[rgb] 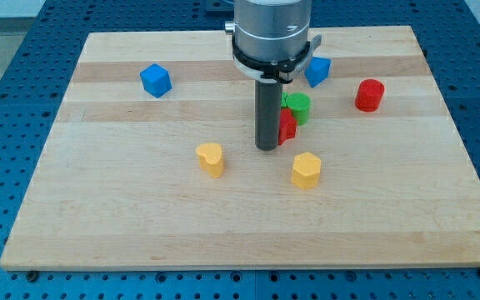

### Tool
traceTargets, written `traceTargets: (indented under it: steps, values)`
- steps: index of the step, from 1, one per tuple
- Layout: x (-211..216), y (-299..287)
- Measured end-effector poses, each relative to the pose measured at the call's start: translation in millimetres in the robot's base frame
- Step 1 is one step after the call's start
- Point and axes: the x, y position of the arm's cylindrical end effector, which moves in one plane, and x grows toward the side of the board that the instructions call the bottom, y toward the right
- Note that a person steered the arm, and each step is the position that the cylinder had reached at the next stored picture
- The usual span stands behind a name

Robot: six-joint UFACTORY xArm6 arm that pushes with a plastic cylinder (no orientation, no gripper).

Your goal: Place your arm at the bottom center of the board

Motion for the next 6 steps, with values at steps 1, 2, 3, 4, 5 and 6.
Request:
traceTargets:
  steps: [1,2,3,4,5,6]
  values:
    - [36,0]
    - [40,0]
    - [60,5]
    - [121,20]
    - [142,22]
    - [128,82]
